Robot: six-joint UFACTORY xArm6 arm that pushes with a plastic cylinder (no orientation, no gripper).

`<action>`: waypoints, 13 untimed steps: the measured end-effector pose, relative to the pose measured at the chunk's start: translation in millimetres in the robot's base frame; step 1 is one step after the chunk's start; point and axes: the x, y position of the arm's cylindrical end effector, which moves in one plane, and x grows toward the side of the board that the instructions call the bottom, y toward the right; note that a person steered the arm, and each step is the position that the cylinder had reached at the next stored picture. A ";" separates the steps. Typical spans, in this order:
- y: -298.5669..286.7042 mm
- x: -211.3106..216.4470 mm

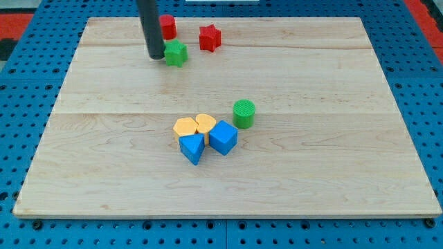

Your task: Move the red circle into the red star

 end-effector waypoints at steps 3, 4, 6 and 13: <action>-129.6 -51.3; -106.0 -103.1; -12.1 -83.2; 230.3 97.1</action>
